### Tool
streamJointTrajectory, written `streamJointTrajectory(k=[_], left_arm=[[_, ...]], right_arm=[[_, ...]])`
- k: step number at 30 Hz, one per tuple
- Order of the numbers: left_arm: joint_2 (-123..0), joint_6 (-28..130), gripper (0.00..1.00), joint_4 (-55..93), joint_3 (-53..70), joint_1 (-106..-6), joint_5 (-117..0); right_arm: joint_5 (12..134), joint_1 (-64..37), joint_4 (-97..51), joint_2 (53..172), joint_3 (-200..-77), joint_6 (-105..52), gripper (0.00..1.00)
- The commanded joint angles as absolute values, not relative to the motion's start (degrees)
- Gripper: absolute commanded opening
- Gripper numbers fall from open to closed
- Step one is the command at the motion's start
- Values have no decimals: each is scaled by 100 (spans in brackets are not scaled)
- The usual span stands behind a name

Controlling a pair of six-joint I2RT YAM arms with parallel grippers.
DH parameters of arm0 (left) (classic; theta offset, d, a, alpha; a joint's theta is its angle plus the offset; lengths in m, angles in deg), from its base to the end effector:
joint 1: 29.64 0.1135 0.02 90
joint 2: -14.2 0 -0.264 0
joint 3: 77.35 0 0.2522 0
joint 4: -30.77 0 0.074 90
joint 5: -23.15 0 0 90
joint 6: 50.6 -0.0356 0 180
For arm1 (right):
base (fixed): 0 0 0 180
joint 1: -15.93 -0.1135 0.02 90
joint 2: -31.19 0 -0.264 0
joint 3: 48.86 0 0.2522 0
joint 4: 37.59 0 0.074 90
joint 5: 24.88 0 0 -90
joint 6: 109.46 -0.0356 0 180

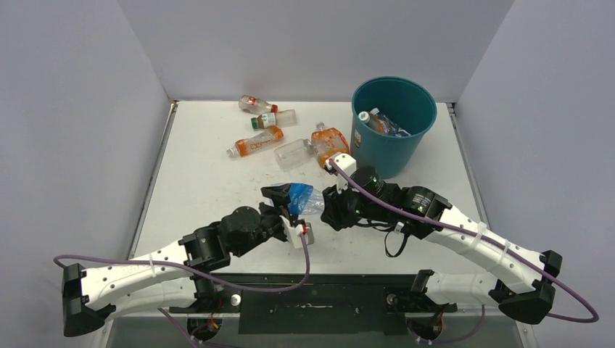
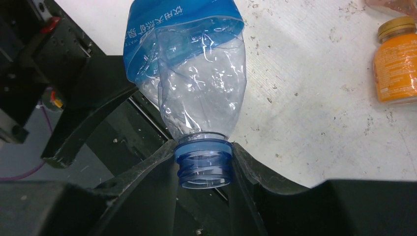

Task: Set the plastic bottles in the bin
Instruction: Place the plastic bottle in the trash bin.

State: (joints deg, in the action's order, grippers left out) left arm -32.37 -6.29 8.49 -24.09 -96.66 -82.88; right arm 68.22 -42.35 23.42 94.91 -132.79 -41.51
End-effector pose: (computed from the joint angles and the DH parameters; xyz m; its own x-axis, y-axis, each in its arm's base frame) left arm 0.0845 -0.1741 0.3055 0.4856 0.6166 -0.6197 0.6206 0.2561 0.7411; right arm 0.1155 0.1905 0.3658 -0.6454 -0.3311 -0.6884 -0.6782 0.6630 0.3169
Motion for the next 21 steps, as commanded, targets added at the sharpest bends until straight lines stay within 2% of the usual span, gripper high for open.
streamJointTrajectory(k=[1, 4, 10, 12, 13, 15, 17, 21], left_arm=[[-3396, -1151, 74, 1935, -2352, -9696, -8885], [-3487, -1189, 58, 2132, -2413, -9687, -8929], [-3440, -1004, 34, 2258, -2478, -9696, -8835], [-3372, -889, 26, 2211, -2491, -9696, -8765], [-3328, -749, 23, 2186, -2501, -9696, -8713], [-3273, -439, 19, 2065, -2463, -9687, -8576], [-3249, 106, 18, 1803, -2380, -9680, -8334], [-3219, 1191, 11, 1427, -2334, -9667, -7703]], right_arm=[[6966, -4319, 2222, 9529, -13632, -4179, 5], [7012, -4360, 2175, 9545, -13667, -4200, 5], [7022, -4485, 2092, 9569, -13768, -4216, 7], [6998, -4513, 2012, 9507, -13845, -4217, 53], [6918, -4548, 1956, 9457, -13888, -4219, 70], [6604, -4597, 1789, 9294, -13933, -4219, 91], [6140, -4609, 1453, 9024, -13857, -4181, 97], [5566, -4612, 138, 8227, -13105, -4139, 100]])
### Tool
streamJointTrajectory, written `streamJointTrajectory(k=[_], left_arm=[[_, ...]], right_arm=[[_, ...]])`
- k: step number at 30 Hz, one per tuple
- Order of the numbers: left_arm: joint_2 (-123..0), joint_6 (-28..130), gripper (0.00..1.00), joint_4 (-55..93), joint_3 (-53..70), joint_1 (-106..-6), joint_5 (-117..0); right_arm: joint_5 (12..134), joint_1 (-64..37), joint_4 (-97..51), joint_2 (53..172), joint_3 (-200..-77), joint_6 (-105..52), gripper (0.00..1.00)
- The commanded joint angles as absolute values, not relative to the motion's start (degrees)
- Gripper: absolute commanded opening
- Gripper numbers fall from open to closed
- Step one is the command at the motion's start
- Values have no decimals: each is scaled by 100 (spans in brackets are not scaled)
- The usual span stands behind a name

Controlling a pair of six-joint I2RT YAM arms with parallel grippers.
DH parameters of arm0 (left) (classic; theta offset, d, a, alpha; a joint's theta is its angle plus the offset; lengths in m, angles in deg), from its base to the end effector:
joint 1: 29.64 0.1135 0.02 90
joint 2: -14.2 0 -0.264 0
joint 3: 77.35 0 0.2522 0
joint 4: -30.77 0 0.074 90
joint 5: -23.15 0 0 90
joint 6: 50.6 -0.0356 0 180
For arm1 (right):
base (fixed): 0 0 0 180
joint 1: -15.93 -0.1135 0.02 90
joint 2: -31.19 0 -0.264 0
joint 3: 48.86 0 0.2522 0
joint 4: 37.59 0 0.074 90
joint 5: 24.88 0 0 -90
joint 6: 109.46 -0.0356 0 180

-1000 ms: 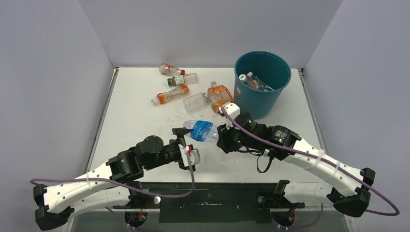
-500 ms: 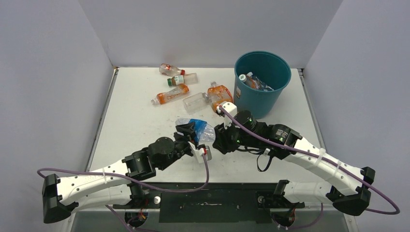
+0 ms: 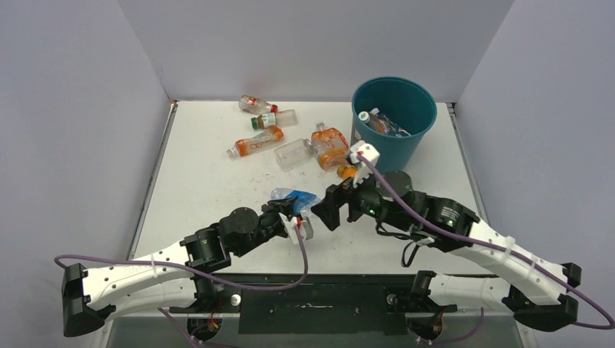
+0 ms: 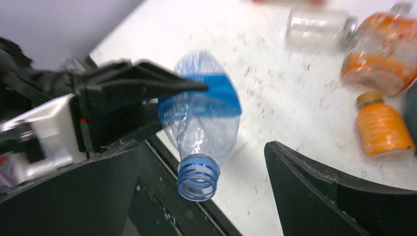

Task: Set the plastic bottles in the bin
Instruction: Place the plastic bottle in the trash bin.

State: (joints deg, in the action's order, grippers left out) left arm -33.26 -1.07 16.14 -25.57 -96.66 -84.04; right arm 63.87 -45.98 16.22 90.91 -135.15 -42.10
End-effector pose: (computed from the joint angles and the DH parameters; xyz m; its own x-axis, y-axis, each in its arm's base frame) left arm 0.0875 -0.1793 0.3077 0.4440 0.5412 -0.7141 0.6281 0.3804 0.6788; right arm 0.0995 0.1848 0.4041 -0.5349 -0.1849 -0.8244 -0.7226 0.6057 0.3330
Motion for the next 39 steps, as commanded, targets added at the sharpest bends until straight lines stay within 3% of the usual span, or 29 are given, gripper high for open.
streamJointTrajectory(k=[1, 3, 12, 21, 30, 33, 37, 38, 39], left_arm=[[-3227, 1490, 8, 1401, -2297, -9639, -7501], [-3237, 2135, 0, 1365, -2202, -9533, -7075], [-3498, 4894, 0, 1612, -1935, -8317, -5038], [-3918, 5335, 0, 1828, -1783, -8024, -4410], [-3616, 5355, 0, 1982, -1980, -8018, -4669], [-3566, 5352, 0, 2054, -2023, -8018, -4727], [-3534, 5361, 0, 2128, -2065, -8022, -4826], [-3525, 5370, 4, 2146, -2081, -8018, -4872], [-3501, 5386, 18, 2186, -2111, -8017, -4908]], right_arm=[[5507, -4612, -218, 8027, -12878, -4136, 100], [5464, -4610, -884, 7713, -12440, -4124, 100], [5727, -4612, -2127, 7506, -11667, -4045, 100], [5365, -4612, -2719, 7849, -11470, -3913, 99], [4938, -4612, -2401, 8390, -11673, -4000, 83], [4930, -4612, -2409, 8352, -11601, -4053, 70], [4992, -4612, -2400, 8318, -11596, -4071, 40], [5028, -4616, -2400, 8316, -11603, -4073, 30], [5048, -4614, -2400, 8311, -11624, -4073, 14]])
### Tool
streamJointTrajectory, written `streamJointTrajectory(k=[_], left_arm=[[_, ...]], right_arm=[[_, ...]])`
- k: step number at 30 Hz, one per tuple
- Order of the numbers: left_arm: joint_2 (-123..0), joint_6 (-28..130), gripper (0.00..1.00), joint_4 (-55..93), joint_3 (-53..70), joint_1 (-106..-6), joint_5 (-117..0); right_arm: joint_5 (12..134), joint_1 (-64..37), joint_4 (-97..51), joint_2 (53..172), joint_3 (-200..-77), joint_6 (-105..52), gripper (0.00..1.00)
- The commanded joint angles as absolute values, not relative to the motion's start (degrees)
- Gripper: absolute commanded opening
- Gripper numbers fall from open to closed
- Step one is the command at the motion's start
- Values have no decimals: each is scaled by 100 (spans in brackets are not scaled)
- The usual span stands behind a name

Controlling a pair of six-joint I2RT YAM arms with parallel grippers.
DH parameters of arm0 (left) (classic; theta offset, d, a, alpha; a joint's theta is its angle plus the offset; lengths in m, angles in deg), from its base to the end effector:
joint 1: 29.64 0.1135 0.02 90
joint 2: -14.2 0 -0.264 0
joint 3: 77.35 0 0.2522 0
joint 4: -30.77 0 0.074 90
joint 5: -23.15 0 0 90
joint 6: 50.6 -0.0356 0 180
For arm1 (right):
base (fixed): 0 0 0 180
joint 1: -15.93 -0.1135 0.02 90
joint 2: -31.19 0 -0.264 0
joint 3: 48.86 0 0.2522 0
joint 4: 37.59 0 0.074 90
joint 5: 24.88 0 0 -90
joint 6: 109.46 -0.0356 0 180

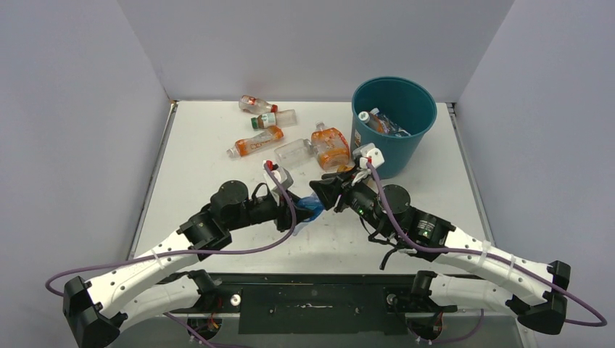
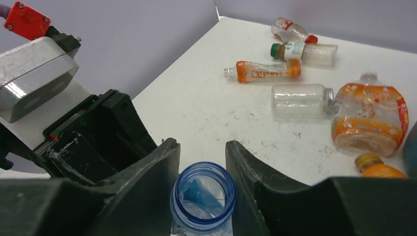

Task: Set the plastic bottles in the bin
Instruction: Place the plastic bottle in the trash bin.

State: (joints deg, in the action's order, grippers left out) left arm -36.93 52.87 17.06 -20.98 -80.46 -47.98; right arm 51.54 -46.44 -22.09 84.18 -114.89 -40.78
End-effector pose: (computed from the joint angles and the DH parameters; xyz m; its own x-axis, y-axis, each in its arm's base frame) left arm 0.1250 -0.1716 0.3262 -0.3084 0.0295 -0.9508 0.8882 0.3668 -0.2767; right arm 0.1072 0.1869 0.3766 -0.2921 0.2040 -0.9344 -0.6937 0.6274 0.3539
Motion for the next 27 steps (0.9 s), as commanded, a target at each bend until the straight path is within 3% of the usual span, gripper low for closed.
streamJointTrajectory(k=[1, 3, 4, 11, 16, 21, 27], left_arm=[[-3463, 5382, 36, 2247, -2148, -8017, -4940], [-3315, 5362, 82, 2467, -2305, -8026, -5124], [-3192, 5372, 100, 2654, -2405, -8026, -5262], [-2069, 4949, 96, 3395, -3133, -8061, -6586], [-1637, 4654, 96, 3525, -3362, -8120, -7385], [-1566, 4485, 96, 3381, -3329, -8183, -7920], [-1509, 4425, 96, 3356, -3365, -8211, -8337]], right_arm=[[5033, -4612, -2326, 8311, -11664, -4070, 7], [4958, -4613, -2152, 8309, -11803, -3990, 5], [4892, -4615, -2056, 8319, -11944, -3892, 5], [3407, -4583, -1494, 8720, -13795, -2611, 5], [1517, -4140, -2858, 9278, -14393, -1107, 5], [1611, -2444, -3508, 9906, -14599, -1569, 5], [1719, -1071, -5811, 10341, -13512, -1725, 5]])
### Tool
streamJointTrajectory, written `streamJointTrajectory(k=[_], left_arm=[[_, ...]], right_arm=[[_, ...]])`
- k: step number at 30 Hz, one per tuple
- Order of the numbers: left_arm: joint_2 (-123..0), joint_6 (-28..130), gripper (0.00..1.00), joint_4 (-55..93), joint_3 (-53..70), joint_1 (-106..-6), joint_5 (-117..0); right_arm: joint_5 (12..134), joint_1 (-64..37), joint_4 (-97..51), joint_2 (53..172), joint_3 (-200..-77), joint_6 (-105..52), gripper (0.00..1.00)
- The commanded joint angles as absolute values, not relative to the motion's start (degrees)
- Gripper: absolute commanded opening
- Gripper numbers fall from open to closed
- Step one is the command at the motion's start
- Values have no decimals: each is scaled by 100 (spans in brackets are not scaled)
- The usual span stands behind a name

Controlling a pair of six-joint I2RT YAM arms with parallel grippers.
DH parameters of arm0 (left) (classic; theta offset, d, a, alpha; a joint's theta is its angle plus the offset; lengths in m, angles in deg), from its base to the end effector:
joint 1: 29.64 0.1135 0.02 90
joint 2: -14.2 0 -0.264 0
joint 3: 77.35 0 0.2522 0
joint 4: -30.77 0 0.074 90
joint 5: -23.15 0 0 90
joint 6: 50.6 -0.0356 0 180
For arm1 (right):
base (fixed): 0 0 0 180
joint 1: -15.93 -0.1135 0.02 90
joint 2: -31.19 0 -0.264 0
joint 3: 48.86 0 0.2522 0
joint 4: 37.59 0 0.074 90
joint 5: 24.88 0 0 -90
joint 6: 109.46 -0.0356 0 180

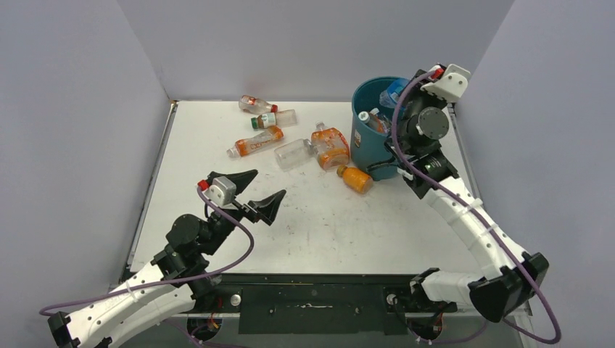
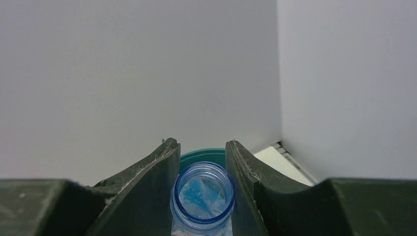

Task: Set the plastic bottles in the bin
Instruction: Place the plastic bottle in the trash bin.

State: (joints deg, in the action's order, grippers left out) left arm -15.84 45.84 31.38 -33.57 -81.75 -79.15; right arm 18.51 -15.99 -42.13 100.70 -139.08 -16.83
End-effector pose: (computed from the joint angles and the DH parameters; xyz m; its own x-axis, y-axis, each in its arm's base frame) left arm 0.0931 -0.1073 0.3325 0.0790 -0.2799 -0.9568 0.6573 0.7362 -0.1611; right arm 0.2280 0.1116 0.4920 0.3528 0.1826 -0.9177 0.2111 0.9400 0.2682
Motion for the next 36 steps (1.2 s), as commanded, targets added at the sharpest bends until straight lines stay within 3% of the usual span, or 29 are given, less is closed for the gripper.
streamJointTrajectory(k=[1, 17, 18, 20, 24, 34, 36], left_arm=[[-1496, 4416, 96, 3359, -3370, -8211, -8350], [-1544, 4206, 96, 3250, -3361, -8281, -8643], [-1547, 4196, 96, 3256, -3362, -8285, -8652], [-1582, 4187, 96, 3247, -3355, -8285, -8654], [-1632, 4184, 96, 3239, -3345, -8281, -8598], [-1714, 4236, 96, 3200, -3311, -8281, -8605], [-1741, 4243, 96, 3166, -3286, -8281, -8617]], right_arm=[[1753, -913, -5914, 10501, -13513, -1736, 5], [3160, 422, -5186, 12114, -13523, -2896, 6], [3303, 438, -5114, 12149, -13495, -2937, 9], [3613, 439, -4906, 12222, -13509, -3009, 25], [3954, 446, -4328, 12318, -13735, -3198, 73], [4222, 382, -3899, 11759, -14141, -3720, 100], [4272, 263, -3772, 11557, -14291, -3756, 91]])
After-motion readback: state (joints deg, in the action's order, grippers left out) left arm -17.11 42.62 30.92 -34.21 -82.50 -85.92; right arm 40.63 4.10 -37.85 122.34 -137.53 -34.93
